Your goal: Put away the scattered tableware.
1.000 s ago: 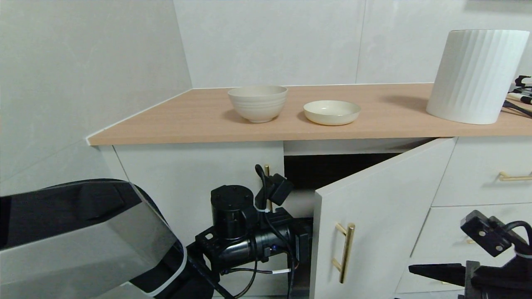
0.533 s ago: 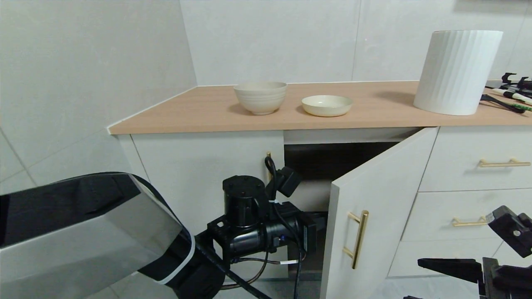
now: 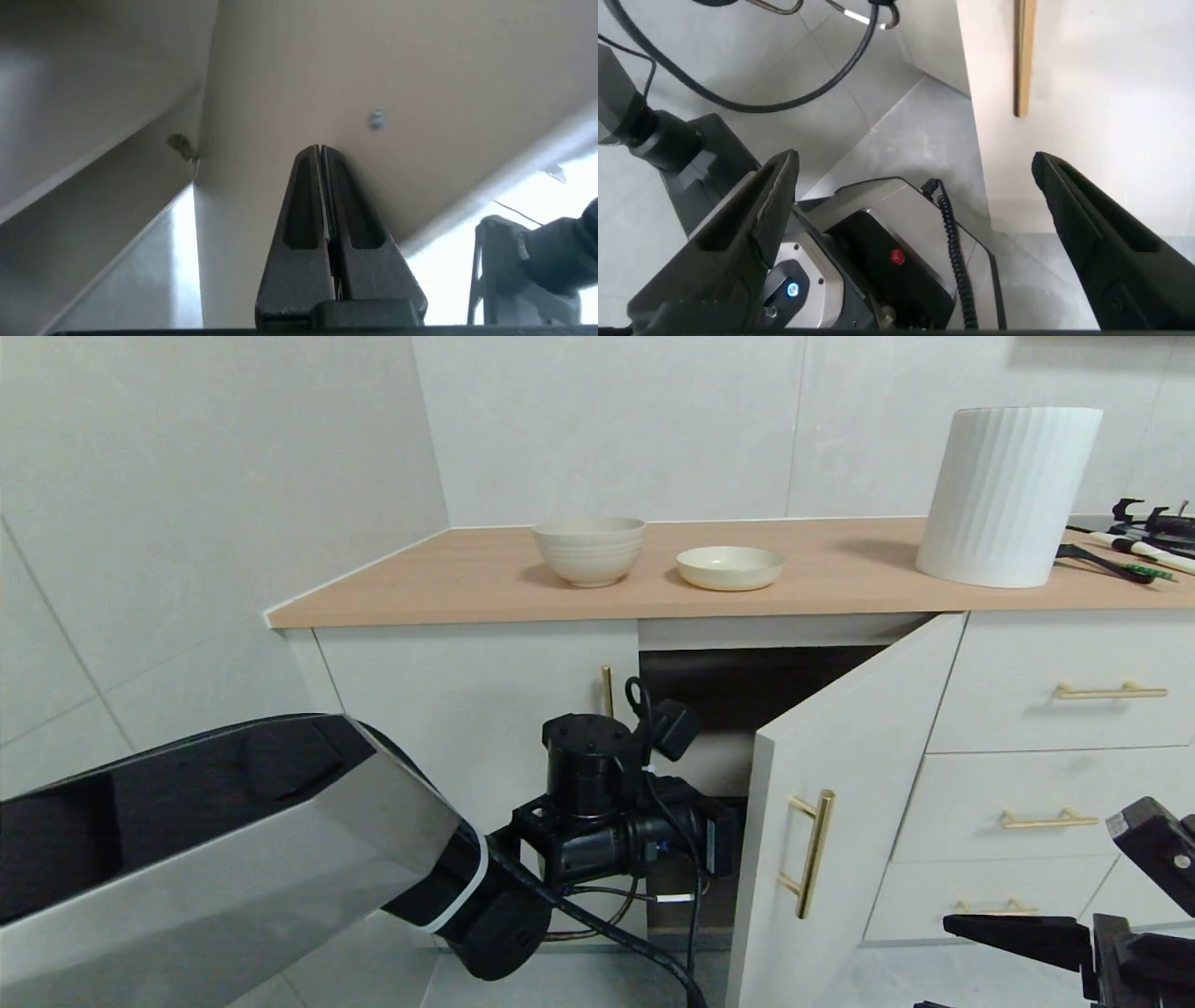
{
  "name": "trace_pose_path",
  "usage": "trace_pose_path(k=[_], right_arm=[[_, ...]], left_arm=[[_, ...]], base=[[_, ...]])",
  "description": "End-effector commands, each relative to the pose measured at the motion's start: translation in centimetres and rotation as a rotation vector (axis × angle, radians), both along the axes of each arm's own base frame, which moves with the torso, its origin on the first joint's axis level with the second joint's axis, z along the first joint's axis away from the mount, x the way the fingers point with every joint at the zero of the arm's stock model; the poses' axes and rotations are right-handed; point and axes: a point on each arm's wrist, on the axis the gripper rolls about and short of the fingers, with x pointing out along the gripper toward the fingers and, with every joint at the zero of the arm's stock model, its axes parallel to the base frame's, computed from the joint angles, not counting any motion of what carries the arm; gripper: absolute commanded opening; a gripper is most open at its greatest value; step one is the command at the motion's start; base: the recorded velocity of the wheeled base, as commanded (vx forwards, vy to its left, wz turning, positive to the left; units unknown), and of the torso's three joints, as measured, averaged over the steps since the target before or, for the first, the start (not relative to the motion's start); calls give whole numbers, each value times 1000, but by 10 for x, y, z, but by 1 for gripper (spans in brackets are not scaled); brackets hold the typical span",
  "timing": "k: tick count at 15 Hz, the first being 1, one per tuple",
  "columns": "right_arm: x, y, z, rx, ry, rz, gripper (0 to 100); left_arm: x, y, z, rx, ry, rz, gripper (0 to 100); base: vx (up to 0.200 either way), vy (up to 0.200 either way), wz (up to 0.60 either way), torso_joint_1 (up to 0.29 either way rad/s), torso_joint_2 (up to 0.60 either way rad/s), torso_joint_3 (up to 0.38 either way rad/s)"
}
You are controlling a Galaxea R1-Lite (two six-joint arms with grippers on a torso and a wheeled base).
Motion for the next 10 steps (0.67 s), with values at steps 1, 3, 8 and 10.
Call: trace_pose_path(k=[1, 3, 8, 10], right_arm=[[0, 0, 0, -1, 1, 1, 100], [0, 0, 0, -1, 1, 1, 100], [0, 0, 0, 1, -1, 4, 100], [-1, 1, 1, 3, -4, 10, 100]], left_arm=[[6, -5, 0, -4, -3, 1, 0], [10, -10, 0, -4, -2, 1, 0], [19, -18, 1, -35, 18, 7, 0], [18, -23, 3, -36, 17, -2, 0]], base=[[-200, 0, 0, 2, 2, -2], [-200, 0, 0, 5, 5, 2], [0, 0, 0, 0, 0, 0], [0, 0, 0, 0, 0, 0]])
